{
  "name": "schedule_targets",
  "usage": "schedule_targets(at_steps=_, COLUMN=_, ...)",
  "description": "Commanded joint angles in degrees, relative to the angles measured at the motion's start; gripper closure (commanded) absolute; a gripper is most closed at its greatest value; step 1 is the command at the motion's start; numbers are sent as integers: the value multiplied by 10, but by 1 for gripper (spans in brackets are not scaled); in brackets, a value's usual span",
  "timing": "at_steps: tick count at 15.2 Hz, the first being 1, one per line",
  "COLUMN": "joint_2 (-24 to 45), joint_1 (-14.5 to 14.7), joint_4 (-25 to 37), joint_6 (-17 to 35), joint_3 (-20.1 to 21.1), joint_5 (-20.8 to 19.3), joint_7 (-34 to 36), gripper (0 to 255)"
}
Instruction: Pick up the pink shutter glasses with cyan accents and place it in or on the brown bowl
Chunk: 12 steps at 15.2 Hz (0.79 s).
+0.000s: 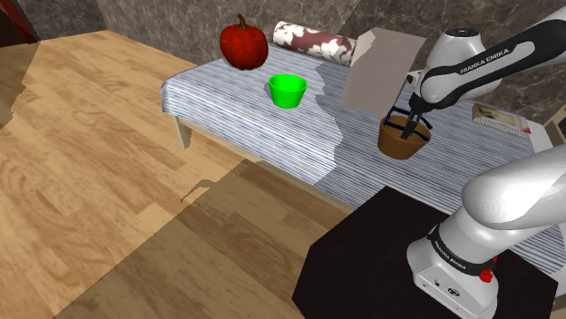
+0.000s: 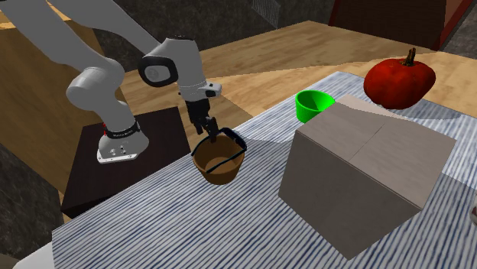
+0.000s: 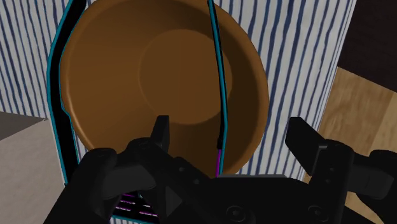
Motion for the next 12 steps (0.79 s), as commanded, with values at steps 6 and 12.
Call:
schedule_targets(at_steps=6, joint_2=-79, joint_1=10, joint_4=19, joint_6=-99, joint_3=17, joint_5=21, joint_7=-9, gripper=0)
schedule_targets(at_steps=12, joint_2=-79, joint_1=10, joint_4=19, joint_6=-99, joint_3=17, joint_5=21, joint_7=-9, gripper=0)
